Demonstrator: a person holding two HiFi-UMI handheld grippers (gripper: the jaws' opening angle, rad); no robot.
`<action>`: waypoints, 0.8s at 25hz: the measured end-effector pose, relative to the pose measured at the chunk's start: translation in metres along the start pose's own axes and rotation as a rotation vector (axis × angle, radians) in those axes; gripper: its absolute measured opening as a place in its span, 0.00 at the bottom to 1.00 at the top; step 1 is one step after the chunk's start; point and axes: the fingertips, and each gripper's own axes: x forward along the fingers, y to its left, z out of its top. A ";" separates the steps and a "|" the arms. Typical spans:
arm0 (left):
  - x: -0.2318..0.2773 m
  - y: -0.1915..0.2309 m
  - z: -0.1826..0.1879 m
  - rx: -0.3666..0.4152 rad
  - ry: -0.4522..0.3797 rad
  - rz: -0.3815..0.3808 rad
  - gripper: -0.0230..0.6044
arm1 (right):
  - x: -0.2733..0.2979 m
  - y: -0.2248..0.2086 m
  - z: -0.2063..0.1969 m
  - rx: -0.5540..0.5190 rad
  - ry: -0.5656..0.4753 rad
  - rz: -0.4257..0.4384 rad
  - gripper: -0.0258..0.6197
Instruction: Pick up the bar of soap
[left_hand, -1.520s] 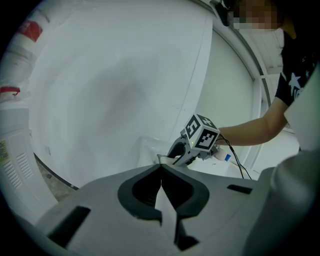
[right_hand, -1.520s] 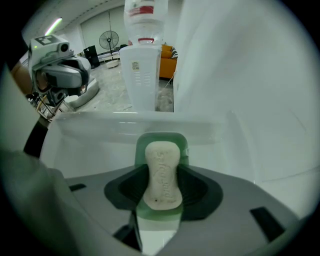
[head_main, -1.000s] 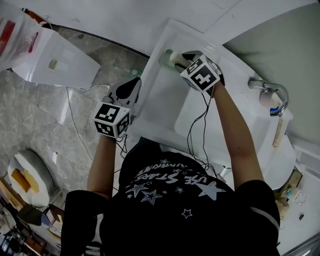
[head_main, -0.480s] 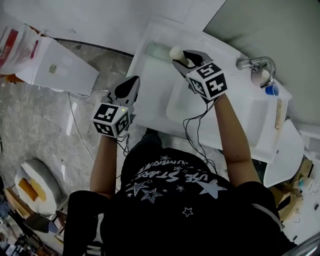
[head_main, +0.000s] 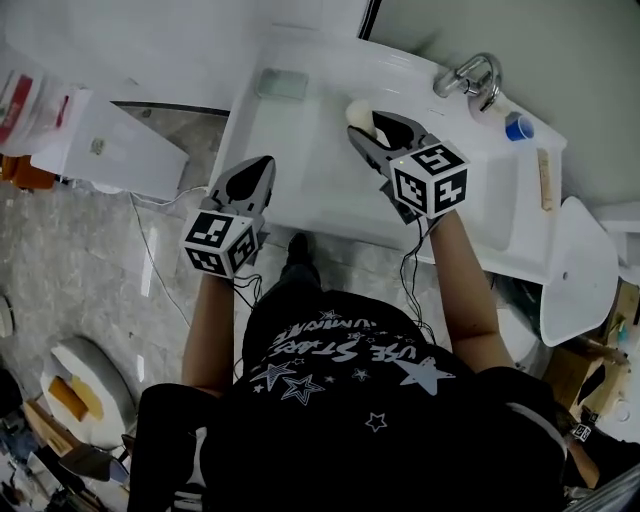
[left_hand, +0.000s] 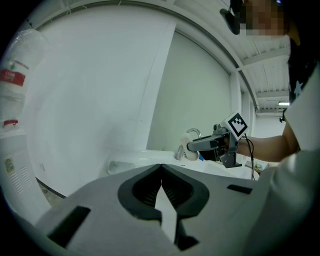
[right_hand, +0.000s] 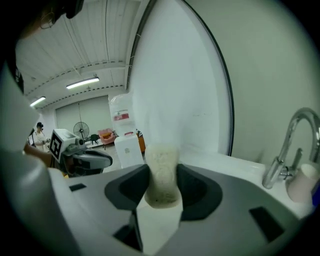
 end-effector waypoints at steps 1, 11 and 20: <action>-0.002 -0.009 -0.002 0.003 0.000 -0.006 0.05 | -0.011 0.000 -0.006 0.017 0.000 -0.010 0.32; -0.024 -0.108 -0.023 0.031 -0.009 -0.052 0.05 | -0.126 0.010 -0.055 0.121 -0.081 -0.070 0.32; -0.059 -0.189 -0.045 0.031 -0.012 -0.073 0.05 | -0.217 0.031 -0.095 0.149 -0.120 -0.104 0.32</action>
